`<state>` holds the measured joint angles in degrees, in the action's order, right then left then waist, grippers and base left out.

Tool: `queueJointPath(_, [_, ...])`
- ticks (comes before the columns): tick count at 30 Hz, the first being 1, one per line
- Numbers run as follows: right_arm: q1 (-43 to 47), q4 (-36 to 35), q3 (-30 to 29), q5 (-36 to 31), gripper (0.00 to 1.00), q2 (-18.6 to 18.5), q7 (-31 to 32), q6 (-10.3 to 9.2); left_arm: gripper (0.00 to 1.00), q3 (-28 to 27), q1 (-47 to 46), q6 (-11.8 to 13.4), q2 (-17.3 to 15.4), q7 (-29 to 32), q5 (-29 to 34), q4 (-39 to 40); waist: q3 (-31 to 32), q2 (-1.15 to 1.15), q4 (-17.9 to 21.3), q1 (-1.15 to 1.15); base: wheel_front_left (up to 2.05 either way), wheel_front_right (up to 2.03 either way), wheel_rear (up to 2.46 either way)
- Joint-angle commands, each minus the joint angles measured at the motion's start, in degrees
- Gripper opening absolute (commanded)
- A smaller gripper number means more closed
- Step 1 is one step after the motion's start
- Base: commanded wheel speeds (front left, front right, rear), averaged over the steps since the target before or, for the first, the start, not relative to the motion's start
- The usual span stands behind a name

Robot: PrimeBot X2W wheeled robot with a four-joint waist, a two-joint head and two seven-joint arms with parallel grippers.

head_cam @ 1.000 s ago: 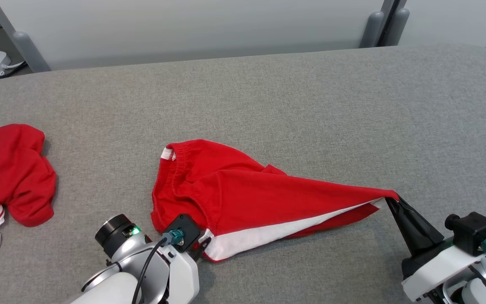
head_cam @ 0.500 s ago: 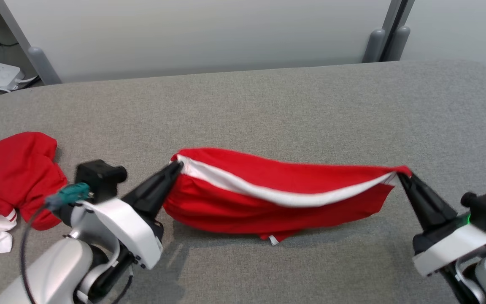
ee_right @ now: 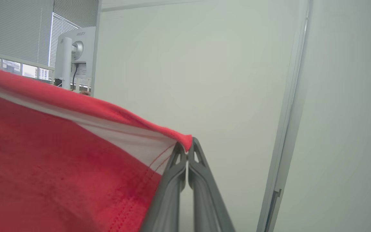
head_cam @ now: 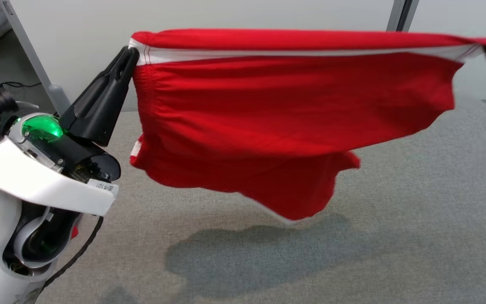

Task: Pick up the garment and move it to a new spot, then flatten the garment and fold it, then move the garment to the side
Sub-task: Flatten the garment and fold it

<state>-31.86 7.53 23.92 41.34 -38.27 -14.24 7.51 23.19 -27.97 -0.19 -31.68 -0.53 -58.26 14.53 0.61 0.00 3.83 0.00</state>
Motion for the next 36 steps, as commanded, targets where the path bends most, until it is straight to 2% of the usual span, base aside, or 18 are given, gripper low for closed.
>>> queueJointPath(1, [-0.61, -2.4, -2.49, 1.22, 0.0, -3.83, -0.65, -0.02, 0.0, -4.19, -3.86, 0.1, -2.01, -0.76, -1.52, 3.64, 0.68, 0.0, -0.16, 0.0, 0.0, 0.0, 0.0])
queueJointPath(6, [0.19, -9.4, -11.5, 1.55, 0.0, -8.69, 0.4, -0.02, 0.0, -6.59, -5.29, 1.97, -1.32, 1.08, -6.57, 12.3, 0.91, 0.0, 0.31, 0.0, 0.0, 0.0, 0.0])
queueJointPath(8, [0.48, -11.5, -13.82, 1.93, 0.0, -8.92, 2.48, -0.02, 0.0, -6.4, -6.02, 2.74, -2.06, 3.07, -7.41, 13.34, 0.46, 0.0, 0.71, 0.0, 0.0, 0.0, 0.0])
queueJointPath(10, [0.38, -12.0, -13.16, 3.68, 0.0, -7.95, 6.32, -0.02, 0.0, -5.14, -6.61, 2.86, -2.55, 4.8, -7.27, 11.87, -0.29, 0.0, 1.14, 0.0, 0.0, 0.0, 0.0])
queueJointPath(13, [-2.43, -9.19, -8.83, 5.28, 0.0, -4.86, 12.79, -0.02, 0.0, -1.51, -8.27, 1.82, -1.7, 6.97, -6.46, 4.96, -1.97, 0.0, 1.36, 0.0, 0.0, 0.0, 0.0])
queueJointPath(14, [-2.43, -9.19, -8.83, 5.28, 0.0, -4.86, 12.79, -0.02, 0.0, -1.51, -8.27, 1.82, -1.7, 6.97, -6.46, 4.96, -1.97, 0.0, 1.36, 0.0, 0.0, 0.0, 0.0])
queueJointPath(18, [-13.68, 1.24, 0.05, 3.49, 0.0, 0.67, 16.3, -0.02, 0.0, 3.55, -15.88, -2.27, 2.25, 7.11, -2.57, -10.67, -5.11, 0.0, 1.42, 0.0, 0.0, 0.0, 0.0])
queueJointPath(21, [-24.53, 13.51, 6.18, 1.15, 0.0, 6.0, 14.15, -0.02, 0.0, 4.69, -24.34, -4.93, 6.53, 2.62, 0.93, -24.29, -5.87, 0.0, 2.01, 0.0, 0.0, 0.0, 0.0])
queueJointPath(23, [-31.77, 20.84, 7.21, -0.36, 0.0, 8.28, 9.61, -0.02, 0.0, 5.14, -30.6, -6.24, 9.18, -1.45, 2.81, -31.1, -6.68, 0.0, 2.07, 0.0, 0.0, 0.0, 0.0])
queueJointPath(25, [-37.35, 26.27, 8.07, -3.12, 0.0, 8.81, 3.99, -0.02, 0.0, 6.21, -35.39, -7.06, 11.41, -5.31, 3.02, -35.43, -7.24, 0.0, 1.88, 0.0, 0.0, 0.0, 0.0])
queueJointPath(27, [-40.5, 29.36, 10.15, -4.92, 0.0, 8.43, 1.53, -0.02, 0.0, 9.66, -38.25, -7.23, 12.32, -7.42, 2.04, -36.34, -8.42, 0.0, 1.57, 0.0, 0.0, 0.0, 0.0])
queueJointPath(28, [-40.58, 31.17, 13.31, -5.38, 0.0, 8.04, 0.73, -0.02, 0.0, 14.11, -37.88, -7.26, 11.48, -8.52, -0.69, -35.32, -9.68, 0.0, 1.75, 0.0, 0.0, 0.0, 0.0])
queueJointPath(31, [-36.23, 32.97, 18.59, -4.21, 0.0, 7.17, 0.43, -0.02, 0.0, 21.12, -33.37, -7.27, 8.61, -10.3, -3.98, -34.75, -11.8, 0.0, 1.92, 0.0, 0.0, 0.0, 0.0])
queueJointPath(33, [-31.11, 33.7, 21.45, -2.16, 0.0, 6.8, 0.44, -0.02, 0.0, 24.88, -29.46, -7.28, 7.47, -12.13, -5.12, -36.44, -13.19, 0.0, 1.81, 0.0, 0.0, 0.0, 0.0])
queueJointPath(36, [-22.89, 34.64, 24.54, 1.67, 0.0, 6.66, 0.78, -0.02, 0.0, 28.8, -23.85, -7.28, 7.45, -13.81, -7.17, -39.58, -15.02, 0.0, 1.79, 0.0, 0.0, 0.0, 0.0])
